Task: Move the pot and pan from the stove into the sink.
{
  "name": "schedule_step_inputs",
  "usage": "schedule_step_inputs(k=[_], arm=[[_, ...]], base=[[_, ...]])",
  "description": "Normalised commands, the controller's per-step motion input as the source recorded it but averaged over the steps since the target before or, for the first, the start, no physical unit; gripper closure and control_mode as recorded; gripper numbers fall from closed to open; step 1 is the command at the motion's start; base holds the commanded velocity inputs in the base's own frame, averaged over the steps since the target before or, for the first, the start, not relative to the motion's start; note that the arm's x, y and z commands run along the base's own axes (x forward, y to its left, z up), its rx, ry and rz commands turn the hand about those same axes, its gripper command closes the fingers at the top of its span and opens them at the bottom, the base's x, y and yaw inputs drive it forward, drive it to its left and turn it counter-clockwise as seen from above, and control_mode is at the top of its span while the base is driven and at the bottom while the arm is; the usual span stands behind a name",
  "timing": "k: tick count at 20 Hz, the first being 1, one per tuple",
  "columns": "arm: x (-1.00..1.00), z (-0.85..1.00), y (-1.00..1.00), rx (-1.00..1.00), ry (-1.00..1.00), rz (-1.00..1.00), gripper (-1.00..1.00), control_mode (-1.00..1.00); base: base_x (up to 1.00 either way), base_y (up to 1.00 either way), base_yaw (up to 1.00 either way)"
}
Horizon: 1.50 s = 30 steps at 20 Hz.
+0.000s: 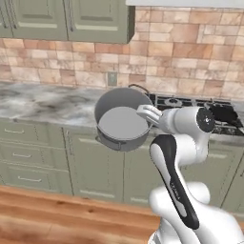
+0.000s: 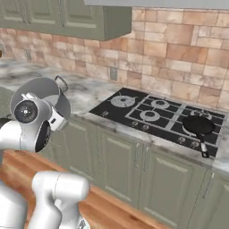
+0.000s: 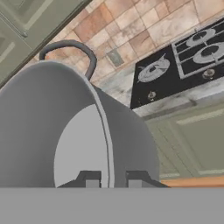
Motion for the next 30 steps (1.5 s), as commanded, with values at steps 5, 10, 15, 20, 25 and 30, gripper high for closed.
schedule_step_inputs(k=[5, 10, 15, 20, 25, 30], arm=[[0.00, 0.00, 0.00, 0.00, 0.00, 0.00, 1.00, 1.00], [0.00, 0.00, 0.00, 0.00, 0.00, 0.00, 1.00, 1.00], [0.00, 0.00, 0.00, 0.00, 0.00, 0.00, 1.00, 1.00], [0.00, 0.00, 0.00, 0.00, 0.00, 0.00, 1.00, 1.00], [0.00, 0.00, 0.00, 0.00, 0.00, 0.00, 1.00, 1.00], [0.00, 0.00, 0.00, 0.00, 0.00, 0.00, 1.00, 1.00]], base=[[-0.14, -0.01, 0.49], [-0.11, -0.02, 0.49], [-0.11, -0.03, 0.48], [-0.05, -0.06, 0.47], [-0.05, -0.01, 0.49], [-0.04, 0.00, 0.50]])
